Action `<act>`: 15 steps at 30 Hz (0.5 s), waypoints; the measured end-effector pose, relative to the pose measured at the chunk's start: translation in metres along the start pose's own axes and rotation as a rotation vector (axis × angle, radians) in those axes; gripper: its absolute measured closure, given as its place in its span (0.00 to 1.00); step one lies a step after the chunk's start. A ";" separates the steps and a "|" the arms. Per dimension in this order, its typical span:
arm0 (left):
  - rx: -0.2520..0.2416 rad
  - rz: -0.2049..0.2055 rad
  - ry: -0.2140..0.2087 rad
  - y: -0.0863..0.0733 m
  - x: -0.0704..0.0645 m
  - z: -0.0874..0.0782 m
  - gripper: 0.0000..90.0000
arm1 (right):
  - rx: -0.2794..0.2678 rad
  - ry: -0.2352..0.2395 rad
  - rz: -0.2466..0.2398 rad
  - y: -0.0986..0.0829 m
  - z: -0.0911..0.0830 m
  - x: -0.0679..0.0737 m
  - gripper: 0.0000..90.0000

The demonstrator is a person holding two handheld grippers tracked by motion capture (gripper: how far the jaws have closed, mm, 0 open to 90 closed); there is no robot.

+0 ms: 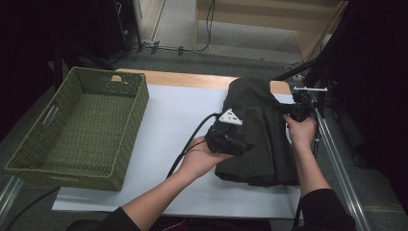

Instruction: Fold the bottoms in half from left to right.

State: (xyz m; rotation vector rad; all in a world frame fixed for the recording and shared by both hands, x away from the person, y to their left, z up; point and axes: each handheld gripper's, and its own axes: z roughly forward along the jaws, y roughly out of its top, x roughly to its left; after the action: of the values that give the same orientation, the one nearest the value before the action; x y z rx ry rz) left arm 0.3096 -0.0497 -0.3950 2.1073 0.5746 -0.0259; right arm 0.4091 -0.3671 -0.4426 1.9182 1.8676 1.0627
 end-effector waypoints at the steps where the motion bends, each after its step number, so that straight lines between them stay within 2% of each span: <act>1: 0.000 -0.001 0.009 -0.003 0.004 -0.003 0.53 | -0.001 -0.005 -0.001 0.000 -0.001 -0.001 0.91; 7: -0.019 -0.028 0.042 -0.021 0.021 -0.014 0.48 | -0.015 -0.050 0.012 -0.004 -0.006 -0.019 0.90; 10: -0.004 -0.022 0.068 -0.031 0.028 -0.015 0.47 | -0.022 -0.055 -0.016 -0.010 -0.001 -0.021 0.86; 12: 0.005 -0.022 0.077 -0.037 0.031 -0.014 0.47 | -0.036 -0.055 -0.033 -0.014 0.002 -0.020 0.80; 15: 0.020 -0.007 0.092 -0.043 0.033 -0.012 0.45 | -0.024 -0.052 -0.050 -0.017 0.006 -0.020 0.65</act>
State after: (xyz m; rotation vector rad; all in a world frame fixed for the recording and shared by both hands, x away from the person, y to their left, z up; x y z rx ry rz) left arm 0.3187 -0.0069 -0.4292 2.1341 0.6391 0.0622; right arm 0.4023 -0.3815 -0.4638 1.8579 1.8561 1.0067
